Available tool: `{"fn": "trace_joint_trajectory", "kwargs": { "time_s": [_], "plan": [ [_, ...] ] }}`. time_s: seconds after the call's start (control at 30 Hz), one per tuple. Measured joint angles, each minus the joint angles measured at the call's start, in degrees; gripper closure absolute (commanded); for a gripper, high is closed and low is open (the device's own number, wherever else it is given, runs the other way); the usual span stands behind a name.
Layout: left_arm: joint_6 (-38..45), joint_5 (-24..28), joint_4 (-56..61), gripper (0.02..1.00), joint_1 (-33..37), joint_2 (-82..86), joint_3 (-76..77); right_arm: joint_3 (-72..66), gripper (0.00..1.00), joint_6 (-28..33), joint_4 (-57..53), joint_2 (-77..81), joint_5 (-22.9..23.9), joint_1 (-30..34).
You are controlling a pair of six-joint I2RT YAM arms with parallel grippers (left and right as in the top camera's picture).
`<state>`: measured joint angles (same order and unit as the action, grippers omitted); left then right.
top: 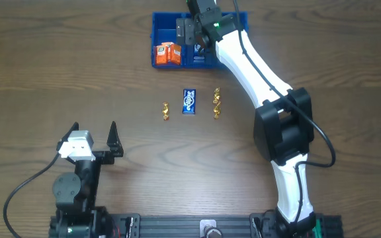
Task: Sort Candies Into Trays
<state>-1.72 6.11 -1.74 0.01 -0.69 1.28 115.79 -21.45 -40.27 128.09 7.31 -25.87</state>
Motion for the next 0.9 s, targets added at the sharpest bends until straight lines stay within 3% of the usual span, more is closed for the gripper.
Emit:
{"fn": "trace_joint_trajectory", "kwargs": {
  "time_s": [0.23,0.43,0.6,0.9],
  "plan": [
    [0.00,0.00,-0.02,0.020,0.00,0.00,0.00,4.70,0.003,0.00,-15.52,-2.10,0.04,-1.68],
    [0.00,0.00,0.00,0.020,0.00,0.00,0.00,6.34,0.003,-4.13,-32.74,-6.80,-0.09,-9.64],
    [0.00,0.00,0.00,0.020,0.00,0.00,0.00,2.19,0.003,-8.57,-33.53,-6.32,-0.46,-13.68],
    [0.00,0.00,0.00,0.020,0.00,0.00,0.00,-2.32,0.003,-14.08,-30.10,0.26,-0.42,-12.07]
  ]
}}
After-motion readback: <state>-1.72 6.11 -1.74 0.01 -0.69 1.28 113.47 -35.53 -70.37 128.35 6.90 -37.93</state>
